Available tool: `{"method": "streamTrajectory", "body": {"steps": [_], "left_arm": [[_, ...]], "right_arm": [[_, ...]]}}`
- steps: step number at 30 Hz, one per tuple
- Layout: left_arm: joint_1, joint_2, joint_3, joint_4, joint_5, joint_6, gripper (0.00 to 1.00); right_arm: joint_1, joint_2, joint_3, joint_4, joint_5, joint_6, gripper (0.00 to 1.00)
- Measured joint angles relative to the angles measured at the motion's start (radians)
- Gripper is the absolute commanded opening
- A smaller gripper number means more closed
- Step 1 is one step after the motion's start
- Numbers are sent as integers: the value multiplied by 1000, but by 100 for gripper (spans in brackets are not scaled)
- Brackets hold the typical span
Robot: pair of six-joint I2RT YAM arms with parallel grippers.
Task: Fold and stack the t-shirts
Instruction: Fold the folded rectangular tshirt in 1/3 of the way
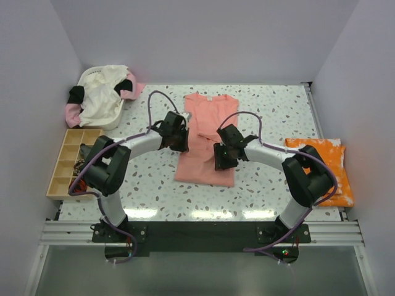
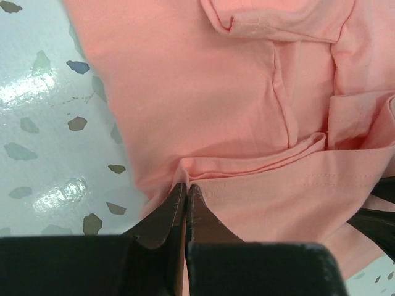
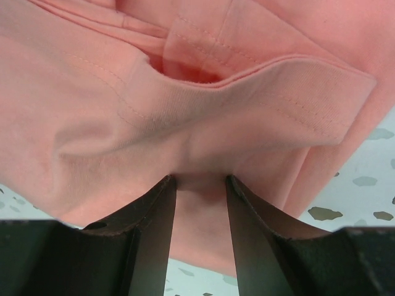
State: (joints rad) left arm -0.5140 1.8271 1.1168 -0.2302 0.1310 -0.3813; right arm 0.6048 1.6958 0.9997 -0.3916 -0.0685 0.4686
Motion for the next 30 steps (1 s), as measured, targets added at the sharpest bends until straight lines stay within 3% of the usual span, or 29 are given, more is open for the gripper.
{"method": "streamTrajectory", "body": {"steps": [23,25,26,29,30], "left_arm": [[10,-23,44,-58,-94,-2,2],[10,-24,43,-58,-97,-2,26],[10,-25,43,-58,-98,-3,56],[10,-26,43,-59,-117,-3,78],[11,-27,42,-58,-124,-5,92]], "right_arm": [[6,5,-11,-11,82,64,37],[6,3,-11,-12,87,68,39],[6,1,-11,-14,94,71,45],[6,-16,-22,-16,119,73,58],[6,-31,-32,-18,132,71,60]]}}
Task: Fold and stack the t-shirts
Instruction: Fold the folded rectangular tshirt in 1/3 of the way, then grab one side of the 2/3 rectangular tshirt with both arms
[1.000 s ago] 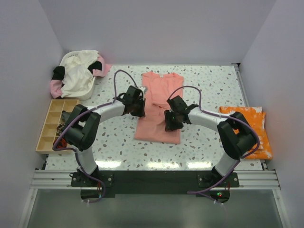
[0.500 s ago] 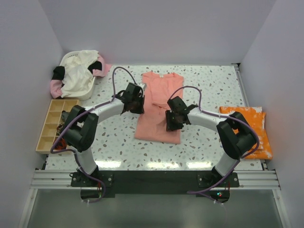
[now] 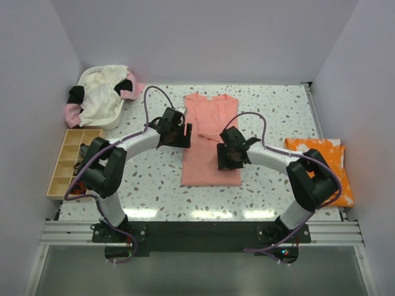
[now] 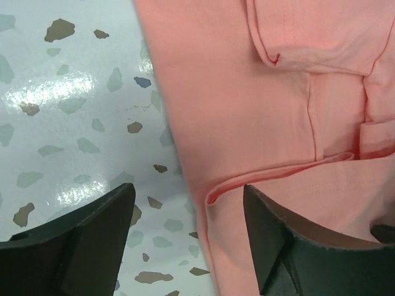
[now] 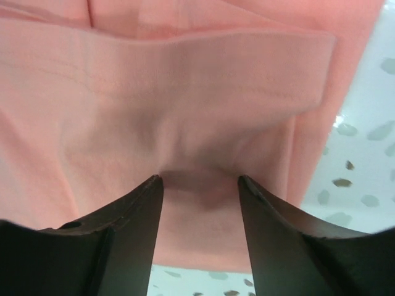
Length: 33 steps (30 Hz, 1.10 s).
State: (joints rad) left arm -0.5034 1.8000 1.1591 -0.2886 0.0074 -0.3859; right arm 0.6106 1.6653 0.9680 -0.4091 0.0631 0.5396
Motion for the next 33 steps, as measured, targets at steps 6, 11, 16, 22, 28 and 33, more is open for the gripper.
{"method": "streamTrajectory", "body": {"steps": [6,11,16,22,28,33], "left_arm": [[1,-60,-12,-8,-39,-11,100],[2,-146,-61,5,-31,-24,100],[3,-201,-179,19,39,-61,100],[3,-261,-365,66,132,-103,100],[3,-386,-515,160,219,-130,100],[3,-419,-611,307,314,-164,100]], "right_arm": [[-1,-184,-54,-32,66,-9,73],[-2,-313,-54,-40,130,-18,74],[-11,-311,-63,-82,160,-23,73],[-35,-317,-168,-90,141,-19,74],[-104,-356,-290,-56,48,-15,74],[-161,-379,-364,32,-56,-8,74]]}}
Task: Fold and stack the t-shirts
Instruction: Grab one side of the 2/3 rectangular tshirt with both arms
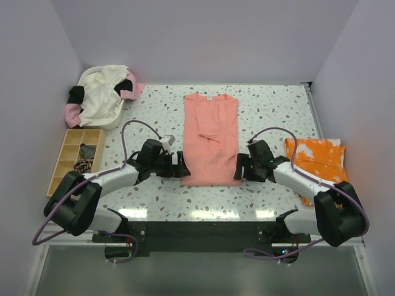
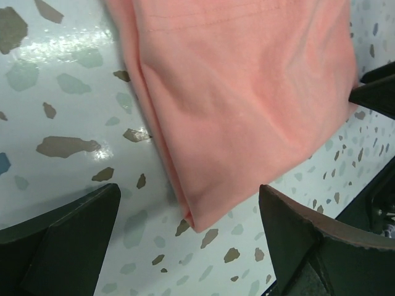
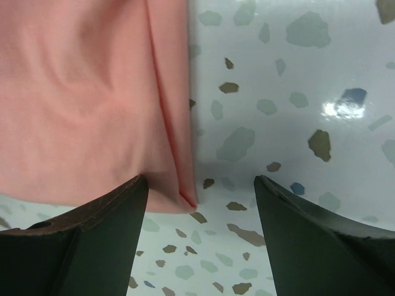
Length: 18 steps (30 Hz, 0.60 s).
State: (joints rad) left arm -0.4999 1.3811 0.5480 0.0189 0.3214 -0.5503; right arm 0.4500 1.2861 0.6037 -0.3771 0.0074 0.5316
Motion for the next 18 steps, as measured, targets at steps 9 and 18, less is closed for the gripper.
{"method": "streamTrajectory", "body": {"steps": [9,18], "left_arm": [[0,3,-79,162,119,-41,80],[0,16,-159,256,185,-99,49]], "right_arm": [[-40,47,-22,181,-196,27,68],[-43,93,-30,263,-315,69,65]]}}
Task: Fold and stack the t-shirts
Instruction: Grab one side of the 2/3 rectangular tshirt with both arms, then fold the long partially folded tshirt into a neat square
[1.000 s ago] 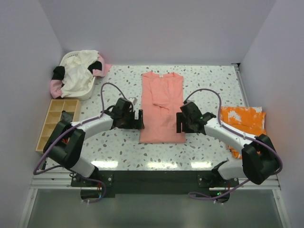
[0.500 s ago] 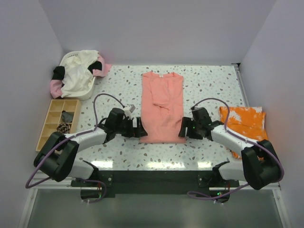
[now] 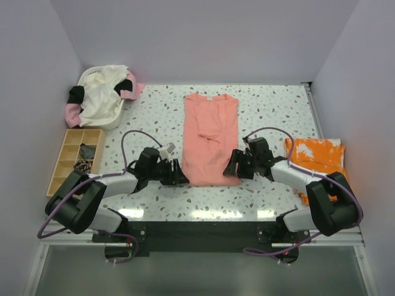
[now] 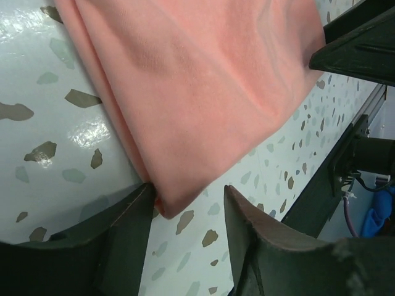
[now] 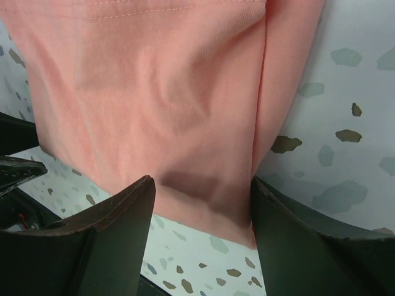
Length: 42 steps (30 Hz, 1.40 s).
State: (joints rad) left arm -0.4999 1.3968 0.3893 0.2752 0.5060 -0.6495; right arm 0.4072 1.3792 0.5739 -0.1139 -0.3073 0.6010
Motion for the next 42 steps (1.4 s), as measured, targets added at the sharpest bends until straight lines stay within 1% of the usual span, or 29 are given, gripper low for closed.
{"method": "streamTrajectory", "body": {"steps": [2,3,4,6,7,9,11,12,13,14,16,17,19,22,28,31,36,39,42], "left_arm": [[0,6,-13,21,6,-10,44],[0,10,-16,26,8,-15,41],[0,16,-20,35,8,-20,35],[0,30,-25,53,11,-26,28],[0,39,-26,60,14,-29,23],[0,61,-26,76,19,-37,16],[0,79,-26,93,26,-42,8],[0,89,-26,103,30,-43,1],[0,97,-25,111,35,-46,0],[0,105,-23,118,39,-47,0],[0,116,-17,125,47,-47,0],[0,120,-13,124,50,-47,0],[0,123,-4,113,53,-43,0],[0,112,21,46,47,-19,0],[0,-21,113,-220,-13,51,0],[0,-95,155,-310,-21,68,0],[0,-152,176,-399,-18,69,0],[0,-159,191,-443,-17,69,0],[0,-156,237,-483,-21,71,0]], "right_arm": [[-1,-9,-11,9,-2,8,64],[-1,-13,-17,12,-2,10,60],[-1,-18,-23,17,-3,13,59],[-2,-21,-36,28,-7,21,55],[-2,-21,-40,34,-10,26,51],[-3,-18,-52,53,-25,35,50],[-3,-12,-63,75,-42,50,44],[-3,-8,-66,84,-48,55,36],[-3,-3,-69,92,-55,59,30],[-3,2,-72,100,-56,62,16],[-3,11,-78,107,-58,67,3],[-3,15,-82,105,-55,71,0],[-3,13,-86,103,-55,79,0],[-2,-14,-86,67,-42,78,0],[-2,-174,-80,-76,-3,63,0],[0,-232,-64,-130,-2,58,0],[0,-268,-50,-183,-24,53,0],[2,-289,-43,-214,-33,53,0],[4,-305,-5,-244,-31,52,0]]}}
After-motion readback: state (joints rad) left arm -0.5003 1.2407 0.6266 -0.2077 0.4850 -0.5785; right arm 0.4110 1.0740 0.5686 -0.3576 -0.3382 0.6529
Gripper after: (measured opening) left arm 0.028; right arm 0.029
